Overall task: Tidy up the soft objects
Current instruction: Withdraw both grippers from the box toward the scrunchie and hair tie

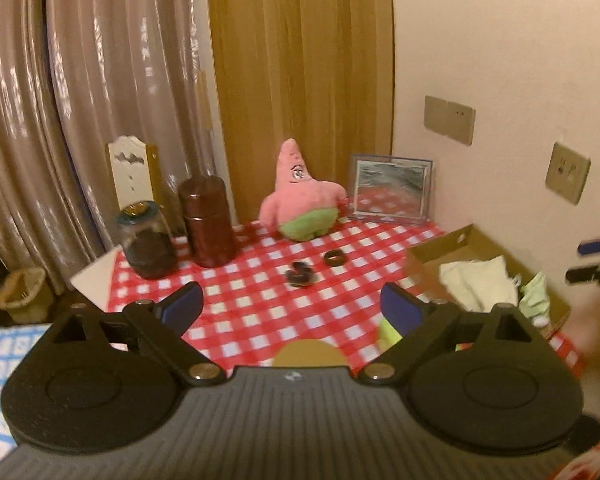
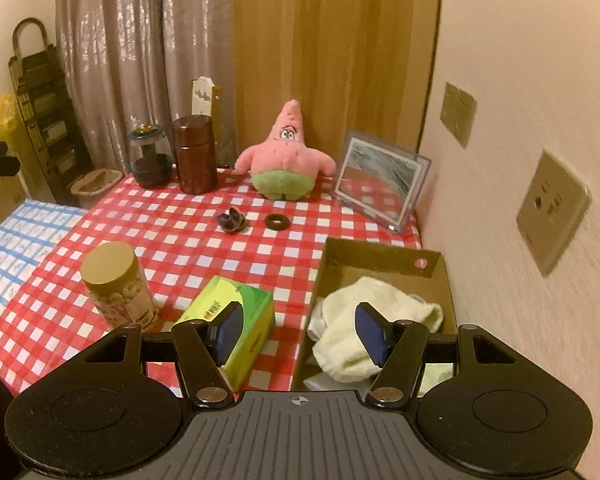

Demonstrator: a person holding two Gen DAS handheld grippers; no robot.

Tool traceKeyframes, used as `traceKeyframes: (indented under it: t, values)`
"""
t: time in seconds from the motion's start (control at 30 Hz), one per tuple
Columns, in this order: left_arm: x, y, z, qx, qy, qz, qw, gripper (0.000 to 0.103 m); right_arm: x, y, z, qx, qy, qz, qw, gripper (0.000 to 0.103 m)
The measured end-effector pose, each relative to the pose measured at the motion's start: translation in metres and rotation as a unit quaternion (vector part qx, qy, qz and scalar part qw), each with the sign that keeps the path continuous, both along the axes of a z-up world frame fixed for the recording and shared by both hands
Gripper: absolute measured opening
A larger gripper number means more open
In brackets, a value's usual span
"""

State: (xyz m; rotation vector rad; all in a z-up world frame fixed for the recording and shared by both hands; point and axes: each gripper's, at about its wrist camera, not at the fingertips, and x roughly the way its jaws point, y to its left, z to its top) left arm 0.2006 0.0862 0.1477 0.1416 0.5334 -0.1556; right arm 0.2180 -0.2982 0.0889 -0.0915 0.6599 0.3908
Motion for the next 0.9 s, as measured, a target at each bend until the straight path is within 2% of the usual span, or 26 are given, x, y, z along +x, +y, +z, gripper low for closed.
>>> traceKeyframes:
  t: [0.2,0.4,0.63,0.9]
  values:
    - [0.01,0.018,0.001,0.02,0.002,-0.015,0.9997,0.094,0.006,0.023,0.018,-0.025,-0.009,0.018,0.999,0.062]
    - [0.039,0.022,-0.008,0.051,0.011,-0.051,0.9973,0.094,0.031,0.041,0.019,-0.039,-0.011,0.045,0.998,0.062]
    - [0.096,0.021,-0.032,0.08,0.023,-0.082,0.9932,0.094,0.103,0.06,-0.002,-0.075,0.001,0.085,0.994,0.062]
    - [0.193,0.019,-0.08,0.095,0.07,-0.118,0.986,0.094,0.2,0.086,-0.048,-0.089,0.005,0.135,0.987,0.062]
